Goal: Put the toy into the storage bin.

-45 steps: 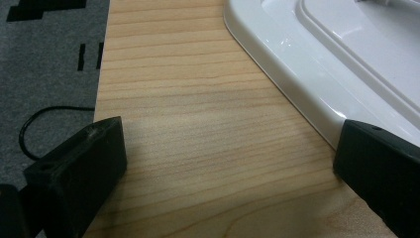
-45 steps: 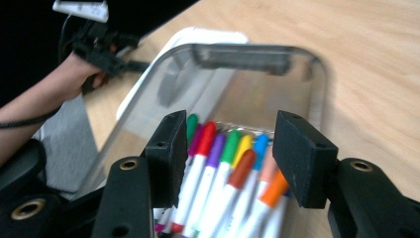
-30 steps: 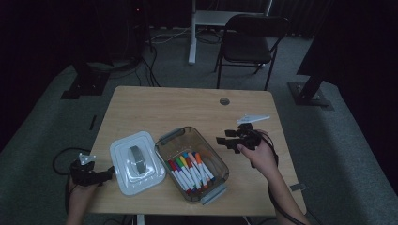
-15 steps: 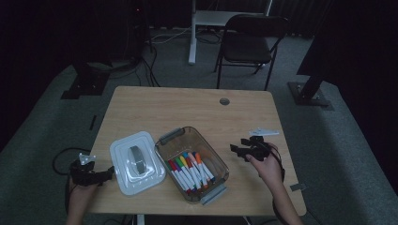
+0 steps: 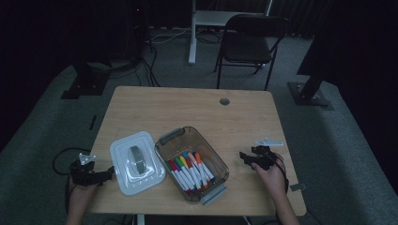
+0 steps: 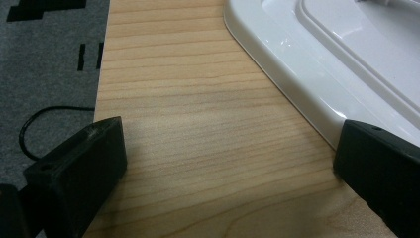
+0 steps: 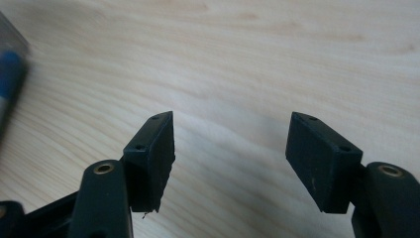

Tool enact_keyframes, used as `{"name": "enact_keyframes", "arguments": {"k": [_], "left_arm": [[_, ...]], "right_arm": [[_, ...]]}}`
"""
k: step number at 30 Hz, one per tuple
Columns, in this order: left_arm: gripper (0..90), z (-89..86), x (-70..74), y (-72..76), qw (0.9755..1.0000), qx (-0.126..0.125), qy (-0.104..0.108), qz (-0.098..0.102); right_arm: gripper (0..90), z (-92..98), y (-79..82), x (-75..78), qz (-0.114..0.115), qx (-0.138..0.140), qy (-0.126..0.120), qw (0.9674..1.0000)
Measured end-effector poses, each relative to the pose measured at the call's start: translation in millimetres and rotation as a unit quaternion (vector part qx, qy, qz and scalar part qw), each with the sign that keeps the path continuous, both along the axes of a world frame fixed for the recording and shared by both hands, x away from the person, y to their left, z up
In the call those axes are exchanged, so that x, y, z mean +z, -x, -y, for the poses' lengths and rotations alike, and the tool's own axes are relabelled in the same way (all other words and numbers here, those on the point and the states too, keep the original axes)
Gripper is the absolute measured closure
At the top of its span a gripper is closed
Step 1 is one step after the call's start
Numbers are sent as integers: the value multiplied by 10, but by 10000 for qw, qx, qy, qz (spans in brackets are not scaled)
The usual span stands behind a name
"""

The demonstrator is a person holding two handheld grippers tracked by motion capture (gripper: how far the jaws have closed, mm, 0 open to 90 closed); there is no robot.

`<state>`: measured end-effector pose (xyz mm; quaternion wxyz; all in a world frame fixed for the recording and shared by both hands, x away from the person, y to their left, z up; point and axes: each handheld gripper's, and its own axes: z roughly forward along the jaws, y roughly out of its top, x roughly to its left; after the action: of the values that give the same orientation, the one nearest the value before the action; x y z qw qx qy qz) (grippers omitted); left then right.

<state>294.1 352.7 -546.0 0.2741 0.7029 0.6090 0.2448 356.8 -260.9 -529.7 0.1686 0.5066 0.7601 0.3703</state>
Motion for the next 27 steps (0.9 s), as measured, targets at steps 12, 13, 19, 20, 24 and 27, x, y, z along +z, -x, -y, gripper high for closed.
{"name": "enact_keyframes", "arguments": {"k": [12,13,19,20,24,27], "left_arm": [[7,0,0,0,10000,-2,-1,1],[6,0,0,1,10000,-1,0,1],[7,0,-1,1,10000,-2,-1,1],[7,0,0,1,10000,-1,-1,1],[7,1,0,1,10000,1,-2,-1],[6,2,1,0,10000,10,-1,-5]], "right_arm": [[285,-11,88,-186,207,-168,314,9992],[266,-30,93,-187,218,-163,411,9988],[171,-66,103,-195,172,-70,535,9984],[171,-67,106,-196,172,-79,536,9984],[123,-57,122,-198,147,-277,553,9980],[124,-39,154,-200,97,-631,569,9963]]}}
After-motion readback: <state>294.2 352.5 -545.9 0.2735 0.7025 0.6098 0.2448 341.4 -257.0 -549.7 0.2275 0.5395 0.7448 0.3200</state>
